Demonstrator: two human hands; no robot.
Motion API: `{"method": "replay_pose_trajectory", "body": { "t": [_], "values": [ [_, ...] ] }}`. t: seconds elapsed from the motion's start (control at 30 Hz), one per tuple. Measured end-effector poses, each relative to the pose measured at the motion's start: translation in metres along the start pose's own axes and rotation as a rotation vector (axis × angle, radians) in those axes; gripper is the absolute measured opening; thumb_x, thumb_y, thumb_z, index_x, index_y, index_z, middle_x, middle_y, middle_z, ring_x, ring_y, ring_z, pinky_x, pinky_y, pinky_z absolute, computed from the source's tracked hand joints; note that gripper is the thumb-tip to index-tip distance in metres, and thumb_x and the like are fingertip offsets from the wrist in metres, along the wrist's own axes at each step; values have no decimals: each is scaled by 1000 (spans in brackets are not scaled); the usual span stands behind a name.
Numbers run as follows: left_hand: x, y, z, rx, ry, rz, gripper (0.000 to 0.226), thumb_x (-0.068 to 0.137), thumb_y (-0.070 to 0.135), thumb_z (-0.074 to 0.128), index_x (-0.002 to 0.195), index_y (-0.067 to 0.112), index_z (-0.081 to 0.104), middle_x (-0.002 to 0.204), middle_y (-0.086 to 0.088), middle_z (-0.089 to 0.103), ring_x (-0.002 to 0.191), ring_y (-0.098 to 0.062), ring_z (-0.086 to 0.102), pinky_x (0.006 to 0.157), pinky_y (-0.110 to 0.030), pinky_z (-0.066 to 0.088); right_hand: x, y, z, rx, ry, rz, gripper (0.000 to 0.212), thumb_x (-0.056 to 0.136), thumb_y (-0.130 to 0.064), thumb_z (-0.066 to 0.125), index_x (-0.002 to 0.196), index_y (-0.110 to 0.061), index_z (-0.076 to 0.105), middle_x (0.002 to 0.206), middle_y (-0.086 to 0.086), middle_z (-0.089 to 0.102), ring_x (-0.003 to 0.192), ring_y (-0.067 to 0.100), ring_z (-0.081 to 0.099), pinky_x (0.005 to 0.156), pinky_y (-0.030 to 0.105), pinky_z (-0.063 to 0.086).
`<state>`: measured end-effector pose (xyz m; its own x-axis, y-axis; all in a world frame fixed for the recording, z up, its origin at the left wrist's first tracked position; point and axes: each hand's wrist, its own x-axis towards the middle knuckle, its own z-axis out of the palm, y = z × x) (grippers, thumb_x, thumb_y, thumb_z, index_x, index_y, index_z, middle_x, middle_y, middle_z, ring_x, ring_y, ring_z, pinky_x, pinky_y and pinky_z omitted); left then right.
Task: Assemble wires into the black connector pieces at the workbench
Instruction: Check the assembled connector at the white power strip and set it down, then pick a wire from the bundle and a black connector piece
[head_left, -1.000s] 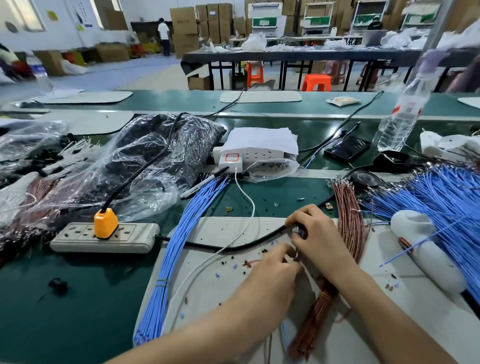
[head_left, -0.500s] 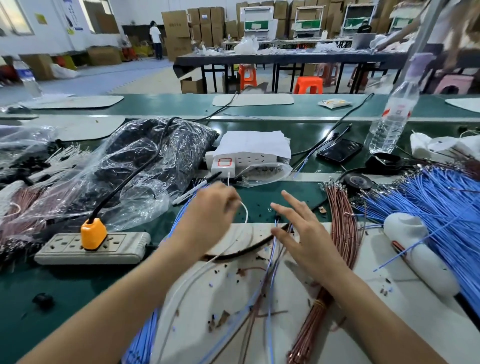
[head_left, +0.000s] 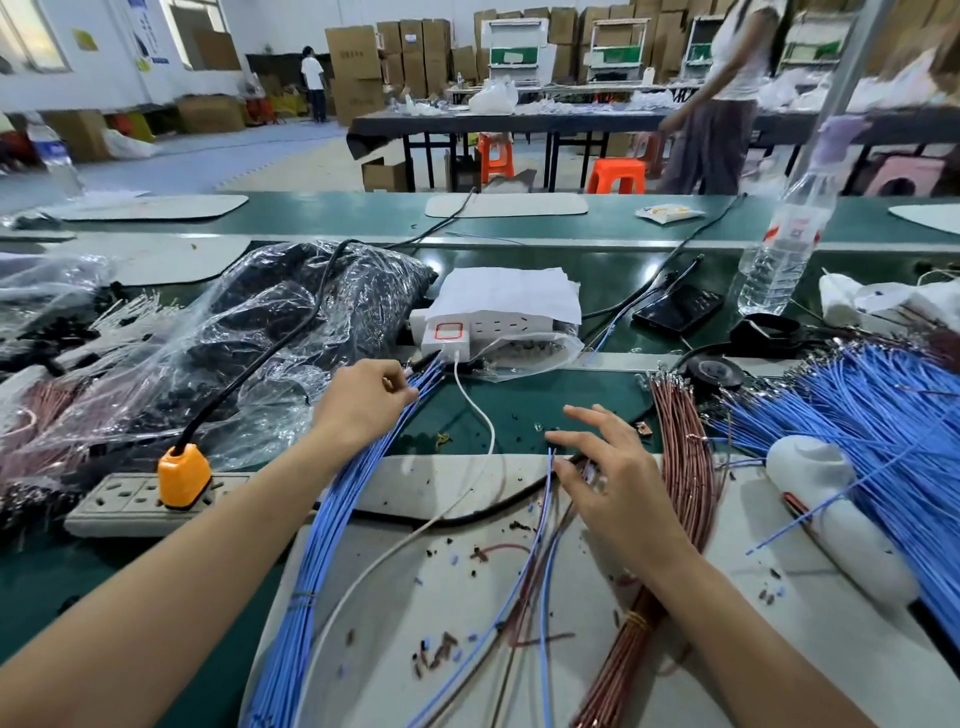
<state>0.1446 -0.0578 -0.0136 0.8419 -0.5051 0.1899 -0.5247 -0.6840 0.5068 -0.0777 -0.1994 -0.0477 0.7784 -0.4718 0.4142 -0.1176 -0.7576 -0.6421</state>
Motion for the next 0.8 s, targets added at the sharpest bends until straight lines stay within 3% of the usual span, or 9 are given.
{"method": "replay_pose_trajectory", "body": {
  "t": [0.13, 0.2, 0.27, 0.33, 0.4, 0.53, 0.63, 0.7, 0.8],
  "values": [
    [-5, 11, -7, -168, 137, 82, 19, 90, 21, 63, 73, 14, 58, 66, -1, 61, 62, -21, 55, 58, -30, 44, -2, 0, 0, 70, 18, 10, 16, 89, -11, 65, 104, -13, 71, 126, -1, 56, 127, 18, 46, 109, 31, 34],
    [-7, 22, -8, -270, 161, 118, 13, 92, 16, 60, 80, 10, 59, 68, -2, 60, 65, -24, 58, 62, -31, 48, -2, -1, -2, 110, 55, 4, 13, 89, -11, 65, 101, -12, 72, 120, -1, 59, 118, 13, 52, 103, 21, 38],
    [-8, 37, -11, -366, 159, 157, 11, 93, 14, 59, 82, 10, 58, 67, 2, 58, 62, -19, 57, 59, -21, 45, -2, -3, -3, 150, 89, -26, 14, 89, -11, 65, 101, -13, 72, 114, -3, 62, 109, 4, 57, 93, 8, 38],
    [-9, 56, -14, -417, 150, 214, 12, 92, 15, 61, 80, 13, 58, 64, 9, 55, 57, -8, 52, 53, -9, 37, -3, -6, -2, 285, 80, -20, 15, 91, -12, 62, 102, -17, 70, 104, -5, 67, 98, 2, 63, 85, 12, 45],
    [-10, 77, -14, -477, 102, 281, 11, 91, 15, 64, 80, 13, 60, 63, 11, 55, 54, -2, 50, 54, -10, 37, -4, -10, 0, 528, 25, 62, 17, 93, -9, 58, 102, -19, 69, 91, -4, 72, 83, 9, 69, 74, 20, 53],
    [-26, 109, -4, -541, -144, 423, 5, 89, 12, 65, 84, 9, 65, 57, 14, 57, 47, 4, 46, 53, -16, 39, -1, -16, 2, 871, -74, 201, 22, 85, -19, 57, 105, -14, 66, 83, -1, 73, 63, 17, 68, 56, 21, 51],
    [-44, 113, 10, -564, -310, 460, 5, 88, 8, 65, 88, 11, 68, 67, 5, 61, 54, -8, 51, 55, -23, 45, 0, -18, 4, 969, -122, 236, 21, 83, -17, 57, 100, -11, 66, 81, 0, 73, 59, 16, 67, 53, 21, 50],
    [-55, 108, 14, -615, -380, 466, 13, 89, 9, 64, 87, 20, 69, 62, 14, 61, 52, -3, 51, 49, -15, 41, 0, -20, 8, 1018, -133, 233, 13, 84, -13, 57, 91, -9, 67, 76, 1, 71, 58, 16, 66, 54, 22, 50],
    [-67, 97, 14, -623, -420, 511, 21, 90, 9, 62, 90, 29, 68, 67, 21, 64, 60, 8, 54, 58, -7, 39, -2, -21, 12, 1107, -109, 265, 17, 77, -19, 61, 88, -8, 69, 71, 4, 69, 58, 17, 65, 57, 23, 51]
  ]
}}
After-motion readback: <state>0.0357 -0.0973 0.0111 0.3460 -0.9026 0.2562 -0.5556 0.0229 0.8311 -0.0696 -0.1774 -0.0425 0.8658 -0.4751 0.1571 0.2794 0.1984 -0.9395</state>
